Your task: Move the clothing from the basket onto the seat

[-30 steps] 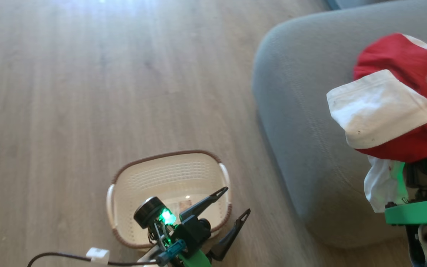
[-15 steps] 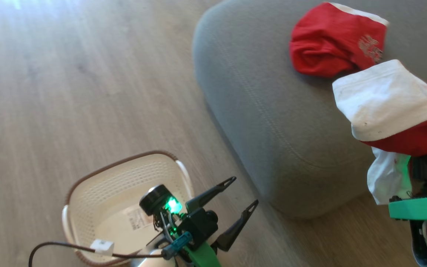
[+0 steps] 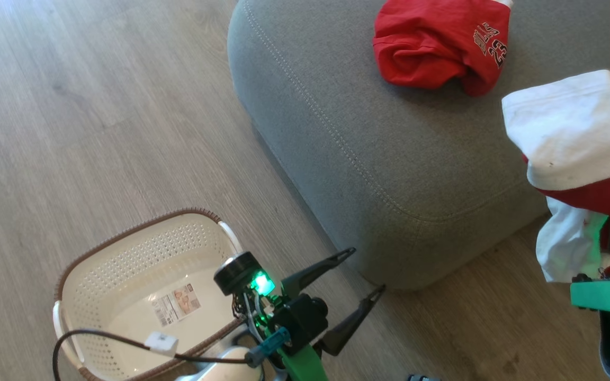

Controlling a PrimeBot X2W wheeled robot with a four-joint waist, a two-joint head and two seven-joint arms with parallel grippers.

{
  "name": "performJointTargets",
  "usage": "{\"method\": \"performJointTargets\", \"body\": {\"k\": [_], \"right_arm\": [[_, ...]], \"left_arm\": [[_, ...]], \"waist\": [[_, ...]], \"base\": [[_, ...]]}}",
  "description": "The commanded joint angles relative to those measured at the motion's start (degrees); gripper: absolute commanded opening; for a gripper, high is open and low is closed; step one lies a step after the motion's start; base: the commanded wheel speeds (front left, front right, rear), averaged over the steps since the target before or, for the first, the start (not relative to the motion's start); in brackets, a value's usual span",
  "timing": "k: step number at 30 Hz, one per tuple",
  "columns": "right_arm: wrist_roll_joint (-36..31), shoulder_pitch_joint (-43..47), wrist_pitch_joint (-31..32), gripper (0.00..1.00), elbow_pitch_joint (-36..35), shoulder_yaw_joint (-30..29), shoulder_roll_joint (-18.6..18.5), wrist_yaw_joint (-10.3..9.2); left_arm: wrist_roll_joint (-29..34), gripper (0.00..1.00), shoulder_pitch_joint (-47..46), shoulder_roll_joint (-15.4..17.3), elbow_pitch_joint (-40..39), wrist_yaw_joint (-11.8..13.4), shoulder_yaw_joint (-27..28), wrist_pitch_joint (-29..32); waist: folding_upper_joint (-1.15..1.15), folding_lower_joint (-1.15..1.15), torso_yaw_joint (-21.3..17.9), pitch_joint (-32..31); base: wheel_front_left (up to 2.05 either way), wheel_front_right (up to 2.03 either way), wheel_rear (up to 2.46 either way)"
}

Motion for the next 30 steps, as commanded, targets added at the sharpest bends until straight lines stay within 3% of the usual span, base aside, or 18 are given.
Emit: {"method": "performJointTargets", "body": {"k": [1,14,21,30], "right_arm": [[-0.3,-1.0,-0.5,0.00,-2.4,0.6,-0.3,-0.01],[-0.6,-5.0,-0.5,0.00,-1.2,1.4,-0.9,-0.01],[0.2,-14.9,-0.5,0.00,-0.8,2.2,-3.1,-0.01],[1.7,-27.4,-0.5,0.00,1.9,-1.7,-6.1,-0.01]], "left_arm": [[-0.4,1.00,-2.5,0.4,-1.7,-0.1,1.3,-0.3],[0.2,1.00,-2.6,2.7,-2.1,-0.1,1.0,-0.3],[1.2,1.00,-4.1,7.4,-3.1,-0.1,0.3,-0.3],[1.2,1.00,-6.7,13.2,-5.1,-0.1,-3.4,-0.3]], "waist": [[0.00,0.00,-0.1,0.1],[0.00,0.00,-0.5,3.6],[0.00,0.00,-1.4,11.1],[0.00,0.00,-0.3,18.5]], "base": [[0.00,0.00,0.00],[0.00,0.00,0.00],[0.00,0.00,0.00],[0.00,0.00,0.00]]}}
